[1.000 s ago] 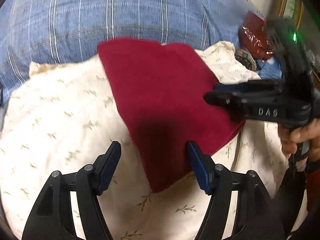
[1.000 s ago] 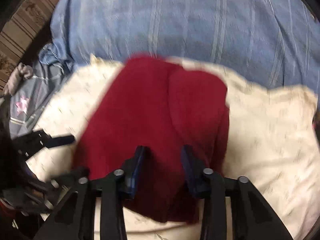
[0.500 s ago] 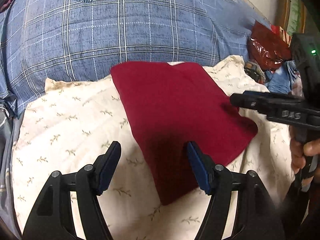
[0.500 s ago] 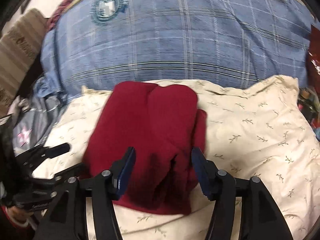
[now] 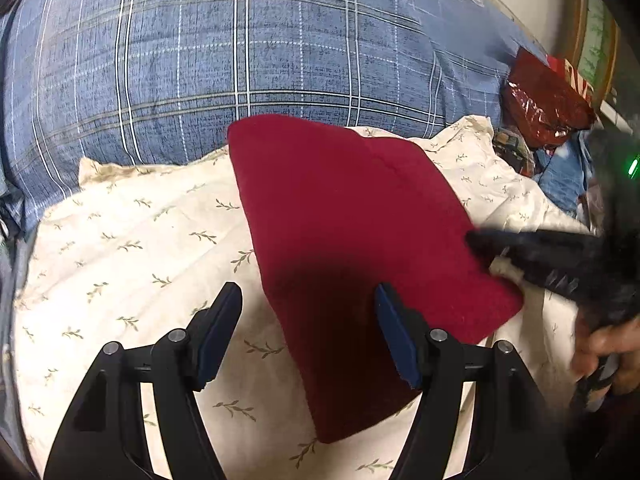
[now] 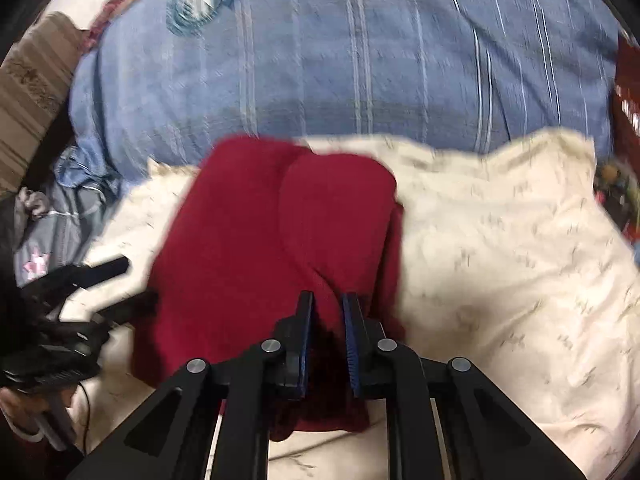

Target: Fold small clothes

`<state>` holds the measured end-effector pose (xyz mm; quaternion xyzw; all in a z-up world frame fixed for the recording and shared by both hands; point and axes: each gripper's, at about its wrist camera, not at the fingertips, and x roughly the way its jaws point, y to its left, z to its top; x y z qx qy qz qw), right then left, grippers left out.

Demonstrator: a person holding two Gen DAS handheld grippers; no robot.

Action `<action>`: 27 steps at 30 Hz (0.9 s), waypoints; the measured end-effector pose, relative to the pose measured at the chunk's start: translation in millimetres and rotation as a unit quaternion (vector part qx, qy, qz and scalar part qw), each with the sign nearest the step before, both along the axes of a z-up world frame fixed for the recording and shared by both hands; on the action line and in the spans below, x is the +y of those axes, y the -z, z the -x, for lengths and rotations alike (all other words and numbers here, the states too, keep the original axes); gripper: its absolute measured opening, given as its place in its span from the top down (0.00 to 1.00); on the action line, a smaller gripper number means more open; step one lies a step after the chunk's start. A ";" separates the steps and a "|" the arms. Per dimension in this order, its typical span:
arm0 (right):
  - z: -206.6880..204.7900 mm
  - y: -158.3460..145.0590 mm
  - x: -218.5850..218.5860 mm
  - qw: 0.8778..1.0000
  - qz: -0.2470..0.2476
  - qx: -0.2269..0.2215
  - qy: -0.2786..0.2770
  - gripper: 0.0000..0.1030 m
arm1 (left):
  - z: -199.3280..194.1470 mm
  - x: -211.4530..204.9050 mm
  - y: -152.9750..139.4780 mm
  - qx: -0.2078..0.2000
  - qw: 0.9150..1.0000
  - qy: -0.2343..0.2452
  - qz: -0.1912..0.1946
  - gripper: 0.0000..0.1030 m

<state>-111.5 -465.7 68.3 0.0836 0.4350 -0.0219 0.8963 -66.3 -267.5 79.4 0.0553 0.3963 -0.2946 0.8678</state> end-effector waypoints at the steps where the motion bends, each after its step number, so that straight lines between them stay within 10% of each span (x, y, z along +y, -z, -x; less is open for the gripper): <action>1: 1.6 -1.2 1.0 1.000 0.000 -0.005 -0.003 0.86 | -1.8 0.6 -0.4 0.005 1.000 -0.002 0.008 0.34; 4: 10.6 -19.1 -5.2 0.999 -0.025 -0.040 -0.002 0.69 | -10.1 6.6 -1.2 0.023 0.999 -0.007 0.043 0.29; 7: 11.1 -28.0 -20.1 0.996 -0.037 -0.073 0.029 0.09 | -23.1 9.6 3.4 0.048 0.996 -0.016 0.075 0.23; 16: -46.1 23.4 -45.1 0.988 -0.151 -0.022 0.019 0.11 | -52.0 3.3 31.2 0.123 0.985 -0.021 0.122 0.17; 19: -52.9 33.3 -42.9 0.980 -0.197 -0.023 0.011 0.33 | -58.1 -6.2 40.0 0.137 0.982 -0.013 0.126 0.17; 23: -48.7 12.5 -21.1 0.990 -0.137 -0.037 -0.003 0.57 | -59.1 -13.4 40.8 0.136 0.983 -0.006 0.121 0.23; 27: -36.4 -12.2 -8.5 0.990 -0.133 -0.049 -0.016 0.62 | -47.3 0.5 19.0 0.135 0.982 0.009 0.135 0.39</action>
